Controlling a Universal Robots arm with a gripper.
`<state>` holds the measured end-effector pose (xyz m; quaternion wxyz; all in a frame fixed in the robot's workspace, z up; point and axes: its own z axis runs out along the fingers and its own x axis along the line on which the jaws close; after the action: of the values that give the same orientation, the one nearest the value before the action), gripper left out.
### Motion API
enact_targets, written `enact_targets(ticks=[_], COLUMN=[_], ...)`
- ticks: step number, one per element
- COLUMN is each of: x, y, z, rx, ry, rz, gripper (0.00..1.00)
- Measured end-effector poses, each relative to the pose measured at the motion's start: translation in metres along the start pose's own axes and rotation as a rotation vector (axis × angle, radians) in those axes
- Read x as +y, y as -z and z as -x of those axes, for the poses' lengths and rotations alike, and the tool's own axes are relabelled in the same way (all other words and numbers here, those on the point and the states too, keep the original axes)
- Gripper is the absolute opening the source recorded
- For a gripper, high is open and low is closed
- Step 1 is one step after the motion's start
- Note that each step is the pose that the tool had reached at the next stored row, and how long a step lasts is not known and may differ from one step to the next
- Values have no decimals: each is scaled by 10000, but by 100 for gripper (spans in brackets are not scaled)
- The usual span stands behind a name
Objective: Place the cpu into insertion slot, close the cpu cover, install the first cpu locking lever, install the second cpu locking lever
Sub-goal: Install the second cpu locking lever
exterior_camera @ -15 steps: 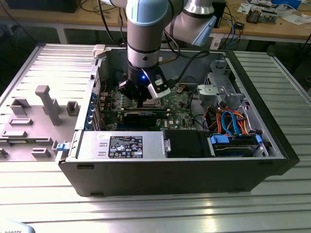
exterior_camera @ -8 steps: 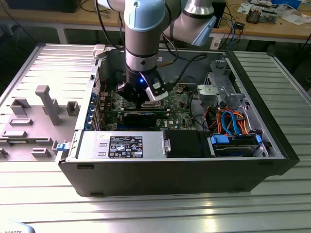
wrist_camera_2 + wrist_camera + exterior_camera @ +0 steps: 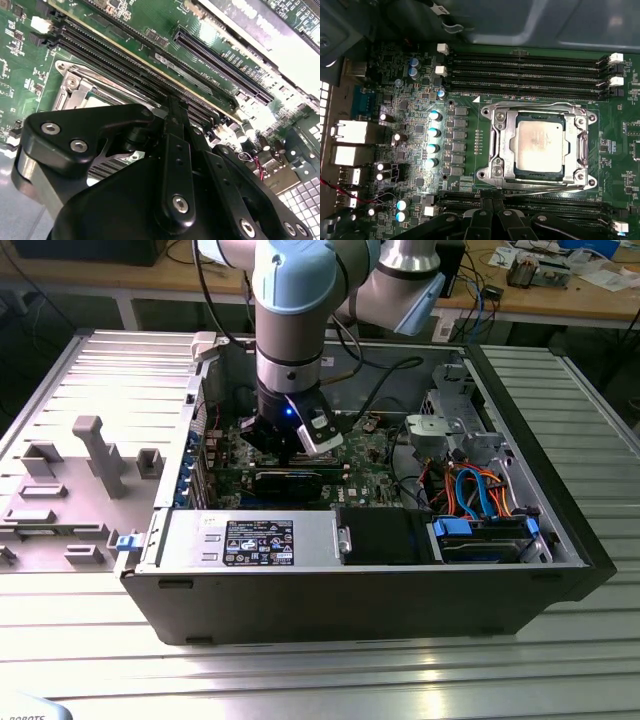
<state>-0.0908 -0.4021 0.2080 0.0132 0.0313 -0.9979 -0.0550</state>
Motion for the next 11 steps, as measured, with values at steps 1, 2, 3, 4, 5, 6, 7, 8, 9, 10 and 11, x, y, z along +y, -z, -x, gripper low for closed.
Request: enact_targets(ticks=[1,2,3,4,5,6,7,8,9,10,11], x=[-1,-4,-7,-17,-22,-28,-32,-34,-42,-57,-62], y=[0,0,0,1,2,3,3,3,4,6,7], z=[-1,-7,-13,-17,-17,-18,-18,-18,-19,-20,-21], rx=[0,-1,-2,-5,-7,-8,-10,-11,-17,-22,-22], ry=[1,2,4,6,5,6,6,8,11,12,13], rz=[0,14,41,96,118,140,167,194,280,360,365], gripper=[11,11,11,11,11,11,11,11,11,11,11])
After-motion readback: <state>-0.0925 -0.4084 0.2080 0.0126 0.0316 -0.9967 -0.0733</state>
